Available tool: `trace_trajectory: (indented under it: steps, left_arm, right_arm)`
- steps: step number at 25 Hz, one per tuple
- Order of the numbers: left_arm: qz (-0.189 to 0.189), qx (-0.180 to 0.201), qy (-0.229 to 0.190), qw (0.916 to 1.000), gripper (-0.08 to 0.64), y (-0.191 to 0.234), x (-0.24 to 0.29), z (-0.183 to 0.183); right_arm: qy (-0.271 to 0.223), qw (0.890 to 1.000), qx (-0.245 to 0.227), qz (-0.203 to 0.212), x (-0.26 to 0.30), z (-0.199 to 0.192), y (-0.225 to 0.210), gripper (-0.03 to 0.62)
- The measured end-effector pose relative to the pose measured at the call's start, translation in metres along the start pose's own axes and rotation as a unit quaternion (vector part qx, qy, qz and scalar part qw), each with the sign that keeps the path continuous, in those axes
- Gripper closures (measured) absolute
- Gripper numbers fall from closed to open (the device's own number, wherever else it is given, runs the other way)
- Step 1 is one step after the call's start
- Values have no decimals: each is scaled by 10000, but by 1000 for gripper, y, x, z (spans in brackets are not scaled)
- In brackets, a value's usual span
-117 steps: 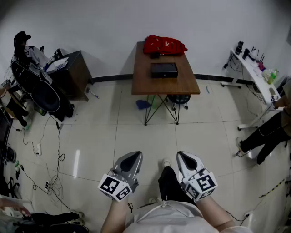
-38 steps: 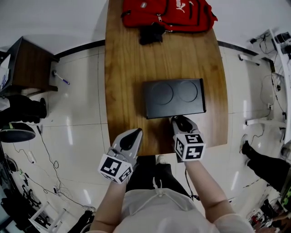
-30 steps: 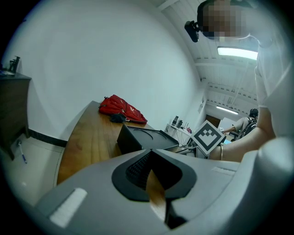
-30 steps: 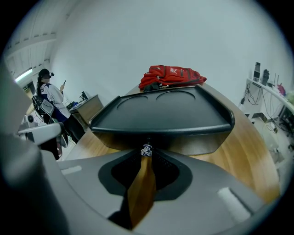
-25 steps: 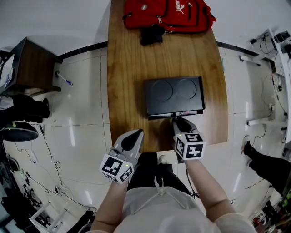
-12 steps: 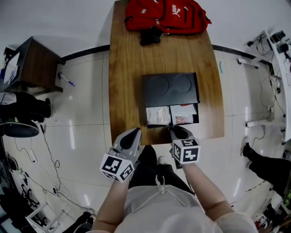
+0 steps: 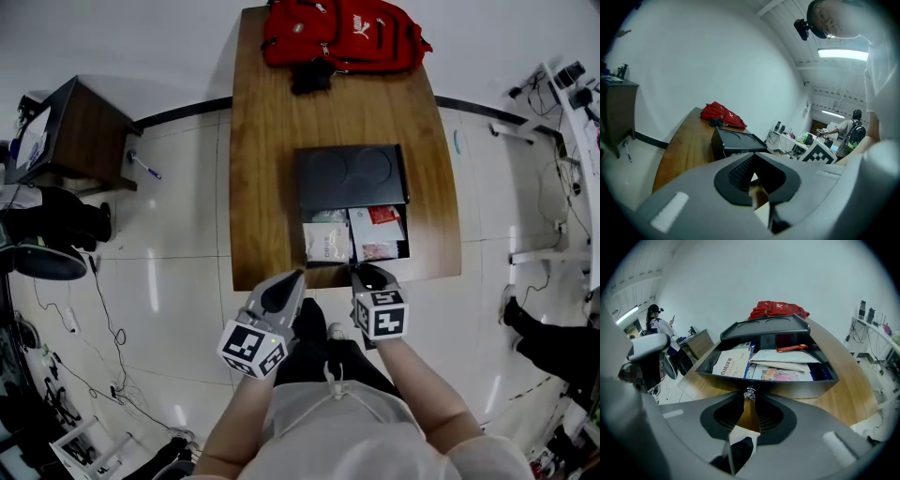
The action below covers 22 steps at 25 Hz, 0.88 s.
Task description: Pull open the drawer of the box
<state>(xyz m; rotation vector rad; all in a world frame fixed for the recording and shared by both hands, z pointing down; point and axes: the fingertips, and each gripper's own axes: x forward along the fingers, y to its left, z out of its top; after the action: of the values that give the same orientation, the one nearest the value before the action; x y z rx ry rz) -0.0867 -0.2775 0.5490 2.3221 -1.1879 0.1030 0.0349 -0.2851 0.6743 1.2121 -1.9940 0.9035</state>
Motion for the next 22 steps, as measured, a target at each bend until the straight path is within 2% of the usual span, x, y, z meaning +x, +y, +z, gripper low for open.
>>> trace_trajectory:
  steps: [5,8,12,15,19,22]
  left_arm:
    - [92,-21,-1,10000,554,-1,-10,-5]
    - [34,-15,-17,10000,554,-8,-12,-4]
    - [-28,99,-155,9998,554,-19,-13,10]
    - [-30,224,-329,9992,554,-29,-19,25]
    - [-5,501,-666,9965,554,-52,-35,50]
    - [-8,705,-896,9935,554,-79,-49,64]
  right_arm:
    - [-59,10000,-51,19,0,-1,2,514]
    - [-148,9998,-101,90,-4,4,3,442]
    - [-372,9991,-133,137,-24,20,3,442]
    - [-1009,9937,-487,-4,-62,45,6,460]
    - [-2084,9736,-912,-172,-130,81,9,575]
    - [-2571,9596,-1123,-227,-175,90,9,590]
